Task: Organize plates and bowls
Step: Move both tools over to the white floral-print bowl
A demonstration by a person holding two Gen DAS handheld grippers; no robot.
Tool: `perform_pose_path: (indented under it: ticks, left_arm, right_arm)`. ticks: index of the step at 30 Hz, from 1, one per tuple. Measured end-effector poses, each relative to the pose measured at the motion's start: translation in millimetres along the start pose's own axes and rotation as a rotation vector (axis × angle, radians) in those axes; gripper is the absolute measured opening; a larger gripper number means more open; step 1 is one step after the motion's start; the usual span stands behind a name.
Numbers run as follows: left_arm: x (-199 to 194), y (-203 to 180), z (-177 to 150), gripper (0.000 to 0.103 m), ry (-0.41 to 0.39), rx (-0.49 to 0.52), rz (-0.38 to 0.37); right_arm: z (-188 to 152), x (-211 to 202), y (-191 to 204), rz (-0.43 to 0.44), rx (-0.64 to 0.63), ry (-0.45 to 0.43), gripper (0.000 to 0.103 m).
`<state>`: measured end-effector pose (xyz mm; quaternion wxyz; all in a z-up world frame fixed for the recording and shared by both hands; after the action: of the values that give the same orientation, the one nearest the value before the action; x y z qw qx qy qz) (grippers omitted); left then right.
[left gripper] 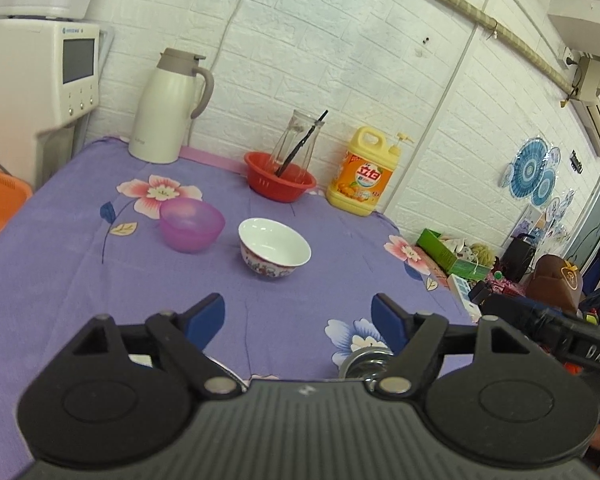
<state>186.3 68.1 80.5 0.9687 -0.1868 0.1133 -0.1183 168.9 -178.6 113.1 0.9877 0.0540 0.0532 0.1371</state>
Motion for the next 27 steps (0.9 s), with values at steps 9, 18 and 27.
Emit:
perform_pose_path:
  ticks: [9,18,27]
  left_arm:
    - [-9,4,4,0.075,-0.015,-0.029,-0.022]
    - [28,20,11,0.075,0.043,-0.062,-0.005]
    - [76,10,78,0.075,-0.024,-0.021,-0.033]
  right_arm:
    - [28,-21,27,0.039,-0.097,-0.064,0.103]
    - [25,21,15,0.050,-0.101,0.017,0.103]
    - [88,72,21,0.077,-0.213,-0.066,0.103]
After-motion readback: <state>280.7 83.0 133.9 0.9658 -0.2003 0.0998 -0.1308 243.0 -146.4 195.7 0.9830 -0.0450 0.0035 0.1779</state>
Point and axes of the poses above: each gripper's, at about its wrist camera, not at the fingertips, and x roughly the way its jaws point, y to its left, z to its top, the point moved 3 cm from there along x, roughly the way its jaws point, and after that the axes turned 15 degrees about -y, right-handed, at the moved point
